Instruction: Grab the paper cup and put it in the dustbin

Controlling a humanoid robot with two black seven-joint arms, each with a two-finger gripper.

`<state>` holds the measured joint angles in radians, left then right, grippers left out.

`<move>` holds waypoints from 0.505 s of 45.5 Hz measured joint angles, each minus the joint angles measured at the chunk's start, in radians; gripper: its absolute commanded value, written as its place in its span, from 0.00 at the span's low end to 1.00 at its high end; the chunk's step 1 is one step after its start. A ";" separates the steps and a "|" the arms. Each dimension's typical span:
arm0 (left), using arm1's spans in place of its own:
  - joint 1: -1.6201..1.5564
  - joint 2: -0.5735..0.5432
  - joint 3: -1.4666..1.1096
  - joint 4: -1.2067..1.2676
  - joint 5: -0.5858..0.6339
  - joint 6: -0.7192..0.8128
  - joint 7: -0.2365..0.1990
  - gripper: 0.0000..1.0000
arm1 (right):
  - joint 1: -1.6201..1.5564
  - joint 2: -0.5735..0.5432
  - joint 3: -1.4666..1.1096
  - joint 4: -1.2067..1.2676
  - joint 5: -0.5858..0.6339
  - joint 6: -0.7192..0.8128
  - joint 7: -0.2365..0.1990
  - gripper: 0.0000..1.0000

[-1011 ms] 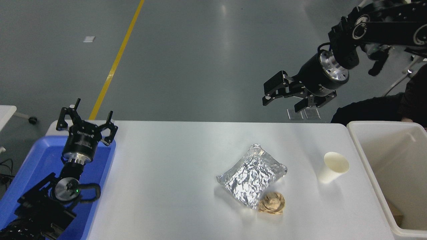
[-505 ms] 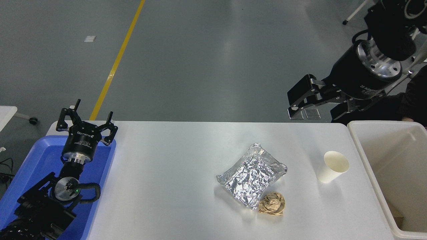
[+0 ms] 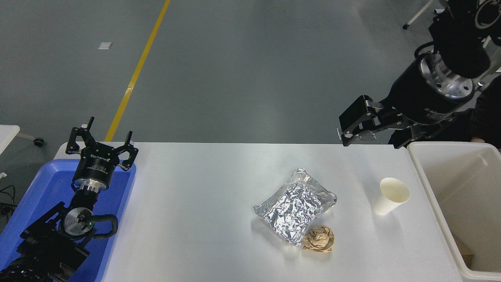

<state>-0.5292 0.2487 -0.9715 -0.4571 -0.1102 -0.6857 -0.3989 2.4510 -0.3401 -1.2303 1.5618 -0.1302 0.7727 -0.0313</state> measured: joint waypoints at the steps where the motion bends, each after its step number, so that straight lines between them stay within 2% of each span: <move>1: 0.000 0.000 0.000 0.000 0.000 0.000 0.000 1.00 | -0.005 -0.003 -0.001 -0.002 -0.010 -0.003 0.000 1.00; 9: 0.000 0.000 0.000 0.000 0.000 0.000 -0.001 1.00 | -0.132 -0.075 -0.013 -0.074 -0.187 -0.066 0.004 1.00; 23: 0.000 0.000 0.001 0.000 0.000 0.000 -0.001 1.00 | -0.435 -0.158 0.015 -0.304 -0.360 -0.178 0.021 1.00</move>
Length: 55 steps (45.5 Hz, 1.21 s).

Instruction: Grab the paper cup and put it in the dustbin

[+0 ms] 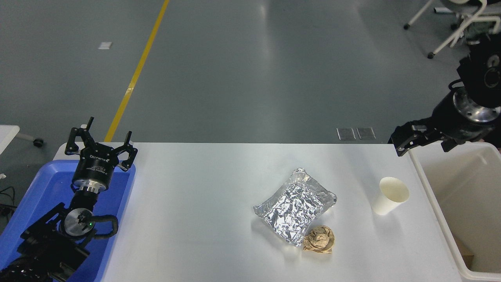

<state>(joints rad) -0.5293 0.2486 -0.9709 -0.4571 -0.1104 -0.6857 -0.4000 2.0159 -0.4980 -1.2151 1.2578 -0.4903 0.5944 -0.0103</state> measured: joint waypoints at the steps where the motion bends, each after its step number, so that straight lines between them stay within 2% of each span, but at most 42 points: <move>1: 0.000 0.000 0.000 0.000 0.000 0.000 0.000 1.00 | -0.032 -0.004 0.008 -0.022 -0.010 -0.011 0.002 1.00; 19: -0.001 0.000 0.000 0.000 0.000 0.000 0.001 1.00 | -0.412 -0.026 0.192 -0.264 -0.059 -0.112 0.019 1.00; 38: -0.001 0.000 0.000 0.000 0.000 0.000 0.001 1.00 | -0.648 -0.007 0.325 -0.420 -0.065 -0.150 0.022 1.00; 43: -0.001 0.000 0.000 0.000 0.000 0.000 0.001 1.00 | -0.696 0.004 0.348 -0.456 -0.066 -0.163 0.022 0.96; 45: -0.001 0.000 0.001 0.000 0.000 0.000 0.001 1.00 | -0.709 0.006 0.354 -0.466 -0.066 -0.167 0.021 0.89; 49: -0.001 0.000 0.001 0.000 0.000 0.000 0.001 1.00 | -0.736 0.011 0.368 -0.484 -0.066 -0.175 0.021 0.66; 55: -0.001 0.000 0.001 0.000 0.000 0.000 0.001 1.00 | -0.765 0.016 0.387 -0.505 -0.065 -0.184 0.021 0.08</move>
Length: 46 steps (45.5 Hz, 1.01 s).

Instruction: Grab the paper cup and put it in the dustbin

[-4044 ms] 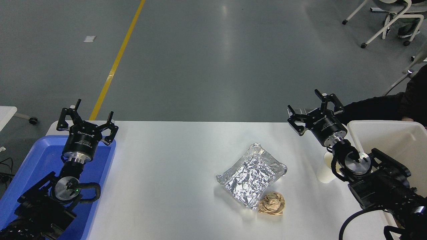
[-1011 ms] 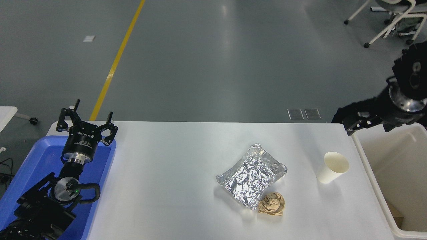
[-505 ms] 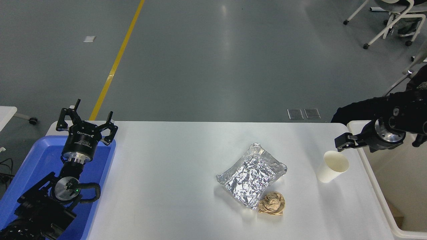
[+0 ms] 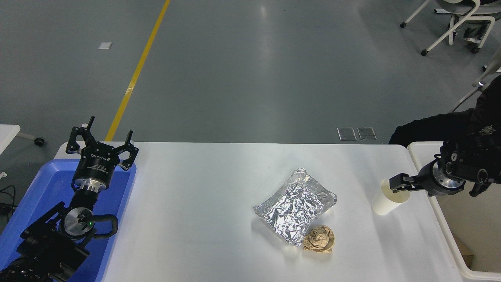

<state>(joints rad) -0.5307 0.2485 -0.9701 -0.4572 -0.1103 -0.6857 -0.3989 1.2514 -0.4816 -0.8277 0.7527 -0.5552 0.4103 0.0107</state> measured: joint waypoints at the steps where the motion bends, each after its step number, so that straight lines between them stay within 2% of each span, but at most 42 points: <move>1: 0.000 0.000 0.000 0.000 0.000 0.000 0.000 1.00 | -0.003 0.001 0.002 -0.003 0.000 -0.001 0.000 0.02; 29: -0.001 0.000 0.002 0.000 0.001 0.000 0.000 1.00 | 0.010 -0.008 0.016 0.010 0.034 -0.003 0.001 0.00; 37: -0.001 0.000 0.002 0.000 0.001 0.000 0.000 1.00 | 0.115 -0.067 -0.020 0.100 0.034 0.017 0.001 0.00; 46: -0.002 0.000 0.002 0.000 0.001 0.000 0.000 1.00 | 0.396 -0.184 -0.137 0.300 0.035 0.094 0.000 0.00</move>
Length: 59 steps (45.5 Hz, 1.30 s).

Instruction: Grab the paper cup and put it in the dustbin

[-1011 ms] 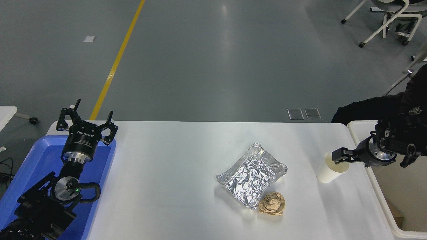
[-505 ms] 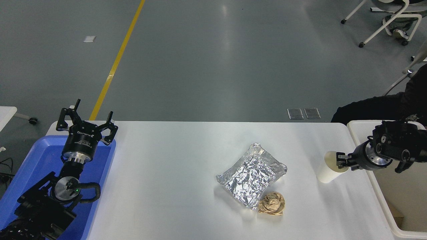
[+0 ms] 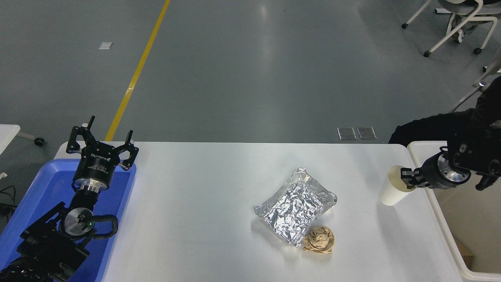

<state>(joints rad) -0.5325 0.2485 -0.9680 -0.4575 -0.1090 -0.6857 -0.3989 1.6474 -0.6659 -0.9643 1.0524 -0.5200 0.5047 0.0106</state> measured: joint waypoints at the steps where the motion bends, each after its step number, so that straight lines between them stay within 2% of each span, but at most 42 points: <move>1: 0.000 0.000 0.000 0.000 0.000 0.000 0.000 1.00 | 0.051 -0.014 -0.023 0.033 0.001 0.018 0.000 0.00; 10: 0.001 0.000 0.000 0.000 0.000 0.000 0.000 1.00 | 0.463 -0.070 -0.190 0.263 0.005 0.135 0.000 0.00; 16: 0.002 0.000 0.000 0.000 0.000 0.000 0.000 1.00 | 0.614 -0.066 -0.243 0.339 0.010 0.185 0.000 0.00; 44: 0.002 0.000 0.000 0.000 0.000 0.000 0.000 1.00 | 0.894 -0.059 -0.372 0.414 0.024 0.275 -0.002 0.00; 50: 0.002 0.000 0.000 0.001 -0.001 0.000 0.000 1.00 | 0.897 -0.119 -0.412 0.356 0.011 0.277 -0.002 0.00; 59: 0.002 0.000 0.000 0.000 -0.001 0.000 0.000 1.00 | 0.759 -0.303 -0.417 0.136 -0.021 0.247 0.000 0.00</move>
<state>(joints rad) -0.5308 0.2484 -0.9679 -0.4577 -0.1103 -0.6858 -0.3987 2.4068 -0.9685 -1.3812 1.1889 -0.5413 0.7518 0.0105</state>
